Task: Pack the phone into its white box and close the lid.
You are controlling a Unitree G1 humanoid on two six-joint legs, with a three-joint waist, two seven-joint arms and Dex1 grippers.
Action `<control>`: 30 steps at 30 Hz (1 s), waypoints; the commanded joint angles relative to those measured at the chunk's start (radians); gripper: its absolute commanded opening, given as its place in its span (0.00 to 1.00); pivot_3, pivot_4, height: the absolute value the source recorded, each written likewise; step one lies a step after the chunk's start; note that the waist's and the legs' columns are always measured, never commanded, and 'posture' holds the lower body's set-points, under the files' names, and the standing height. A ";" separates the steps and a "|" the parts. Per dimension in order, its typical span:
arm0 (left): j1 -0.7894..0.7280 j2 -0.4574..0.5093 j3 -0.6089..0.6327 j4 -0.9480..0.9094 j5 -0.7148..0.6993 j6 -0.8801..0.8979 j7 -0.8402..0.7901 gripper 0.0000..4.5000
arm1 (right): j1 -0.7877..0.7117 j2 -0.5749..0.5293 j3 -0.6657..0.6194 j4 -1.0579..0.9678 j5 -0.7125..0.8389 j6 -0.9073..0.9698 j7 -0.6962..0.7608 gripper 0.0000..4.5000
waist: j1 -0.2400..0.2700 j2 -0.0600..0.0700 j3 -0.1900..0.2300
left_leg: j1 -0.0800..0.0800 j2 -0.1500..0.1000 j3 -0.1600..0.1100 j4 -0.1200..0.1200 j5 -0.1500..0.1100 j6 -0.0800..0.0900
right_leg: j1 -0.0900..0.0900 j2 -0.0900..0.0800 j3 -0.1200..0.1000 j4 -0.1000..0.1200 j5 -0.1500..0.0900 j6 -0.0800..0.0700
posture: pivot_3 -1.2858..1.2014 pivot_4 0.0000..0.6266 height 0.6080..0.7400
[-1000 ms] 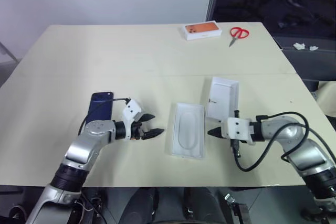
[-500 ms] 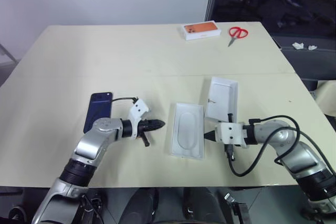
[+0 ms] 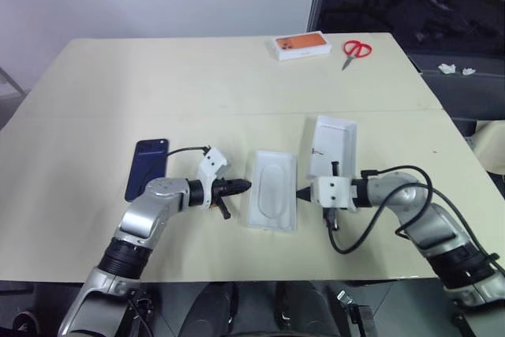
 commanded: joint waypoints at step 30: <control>-0.035 0.029 0.137 0.090 -0.022 -0.083 0.001 0.01 | -0.083 0.103 -0.007 -0.004 0.000 -0.036 -0.065 0.00 | -0.001 0.000 0.000 | 0.000 0.000 0.000 0.000 0.000 -0.001 | -0.001 0.001 0.000 0.001 0.000 0.000 | 0.52 0.24 1.00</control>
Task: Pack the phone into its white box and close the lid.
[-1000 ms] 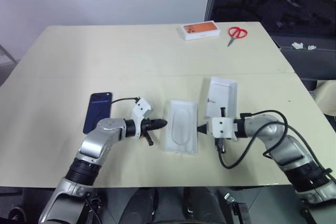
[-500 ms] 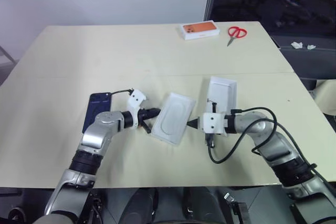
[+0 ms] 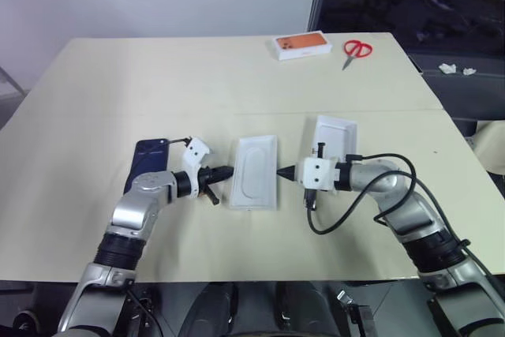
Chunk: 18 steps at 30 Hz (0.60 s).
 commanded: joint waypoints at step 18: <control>0.018 0.209 0.205 -0.108 -0.156 0.111 -0.073 0.01 | -0.097 0.076 -0.102 -0.160 0.235 0.256 -0.035 0.00 | -0.016 0.000 0.000 | 0.000 0.001 -0.001 -0.001 0.000 0.000 | -0.001 0.001 0.000 0.000 0.000 0.000 | 0.52 0.24 1.00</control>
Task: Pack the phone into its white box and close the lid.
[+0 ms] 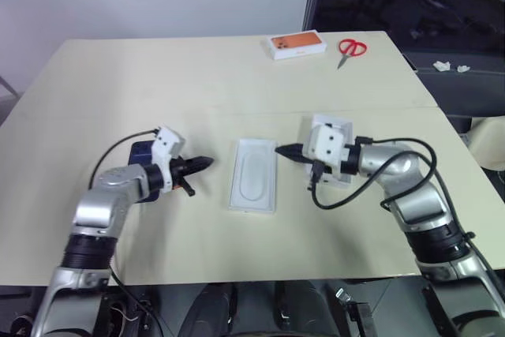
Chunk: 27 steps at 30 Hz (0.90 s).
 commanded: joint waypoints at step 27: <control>0.029 0.410 0.292 0.453 -0.195 0.259 -0.281 0.98 | -0.167 0.258 0.290 0.222 -0.322 -0.180 -0.240 0.00 | -0.012 0.000 0.000 | -0.001 0.000 0.000 -0.001 0.000 -0.001 | -0.003 0.001 0.001 0.001 0.000 0.000 | 0.52 0.24 1.00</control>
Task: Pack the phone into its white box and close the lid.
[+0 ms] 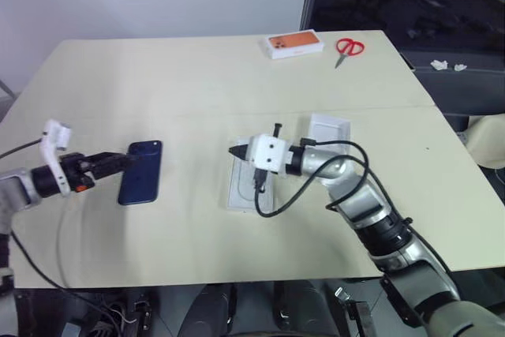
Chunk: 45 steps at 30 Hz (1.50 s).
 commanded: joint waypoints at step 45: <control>-0.207 -0.224 -0.203 0.222 0.161 0.177 -0.122 0.98 | -0.299 0.422 0.225 0.673 -0.330 -0.031 -0.071 0.00 | -0.019 0.002 -0.011 | 0.004 -0.002 -0.003 -0.001 0.005 -0.008 | 0.002 0.001 0.001 0.004 0.000 0.000 | 0.52 0.24 1.00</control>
